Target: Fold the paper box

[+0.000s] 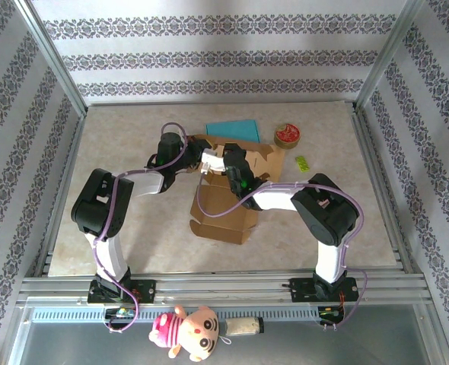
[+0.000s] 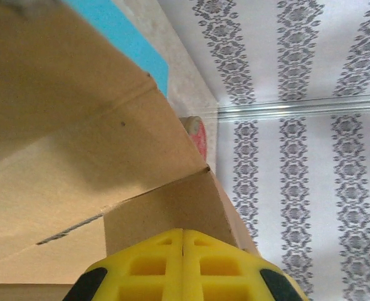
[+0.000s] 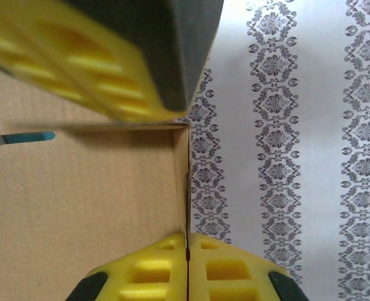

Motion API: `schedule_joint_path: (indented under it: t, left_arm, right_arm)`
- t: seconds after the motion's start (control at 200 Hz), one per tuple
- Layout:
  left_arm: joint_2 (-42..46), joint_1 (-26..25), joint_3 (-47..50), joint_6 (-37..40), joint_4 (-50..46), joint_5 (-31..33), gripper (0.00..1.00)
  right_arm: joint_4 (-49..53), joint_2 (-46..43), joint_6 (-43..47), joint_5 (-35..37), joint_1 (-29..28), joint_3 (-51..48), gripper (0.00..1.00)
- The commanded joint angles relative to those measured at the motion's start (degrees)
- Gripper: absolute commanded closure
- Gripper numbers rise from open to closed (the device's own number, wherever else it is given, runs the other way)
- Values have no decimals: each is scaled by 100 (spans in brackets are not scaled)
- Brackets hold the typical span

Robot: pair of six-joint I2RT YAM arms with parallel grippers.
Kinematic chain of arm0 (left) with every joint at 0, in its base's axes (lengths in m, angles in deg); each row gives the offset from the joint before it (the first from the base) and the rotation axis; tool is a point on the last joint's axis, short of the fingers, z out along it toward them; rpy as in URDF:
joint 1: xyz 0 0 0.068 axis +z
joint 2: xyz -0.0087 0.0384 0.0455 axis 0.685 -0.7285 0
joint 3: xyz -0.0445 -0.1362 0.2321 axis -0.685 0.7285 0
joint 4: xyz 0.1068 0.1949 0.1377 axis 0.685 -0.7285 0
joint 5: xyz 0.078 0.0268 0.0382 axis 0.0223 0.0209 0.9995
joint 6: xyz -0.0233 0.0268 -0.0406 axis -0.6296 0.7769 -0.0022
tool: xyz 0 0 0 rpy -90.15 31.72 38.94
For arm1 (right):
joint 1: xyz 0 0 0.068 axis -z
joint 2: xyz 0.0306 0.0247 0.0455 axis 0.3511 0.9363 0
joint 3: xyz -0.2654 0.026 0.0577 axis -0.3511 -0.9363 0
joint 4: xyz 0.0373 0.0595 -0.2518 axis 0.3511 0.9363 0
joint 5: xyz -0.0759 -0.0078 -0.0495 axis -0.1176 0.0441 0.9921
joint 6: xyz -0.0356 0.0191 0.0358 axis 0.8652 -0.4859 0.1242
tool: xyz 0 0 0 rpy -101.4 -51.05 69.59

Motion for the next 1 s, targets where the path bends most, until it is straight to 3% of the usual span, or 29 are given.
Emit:
schedule_joint_path:
  t: [0.0, 0.195, 0.325, 0.455, 0.53, 0.725, 0.894, 0.994]
  left_arm:
    - [65, -184, 103, -382, 925, -240, 100]
    - [-89, -190, 244, -993, 1700, -240, 100]
    - [-106, -181, 228, -981, 1699, -254, 99]
    - [194, -66, 471, -623, 1460, -48, 88]
    - [648, 56, 658, -77, 876, 153, 81]
    - [1927, 133, 712, 1829, -1758, 948, 72]
    - [2386, 133, 1119, 2065, -2617, 1176, 68]
    - [2212, 116, 1078, 2256, -3084, 947, 75]
  right_arm:
    - [108, -338, -935, -329, 2, -44, 94]
    - [462, -537, -2035, -635, 67, -2, 96]
    - [515, -497, -2072, -650, 68, 10, 96]
    - [485, -495, -1924, -565, 136, -25, 96]
    - [481, -554, -1898, -570, 224, -93, 96]
    - [459, -653, -1782, -606, 322, -215, 96]
    - [389, -636, -1720, -626, 322, -233, 96]
    - [379, -611, -1690, -644, 318, -214, 96]
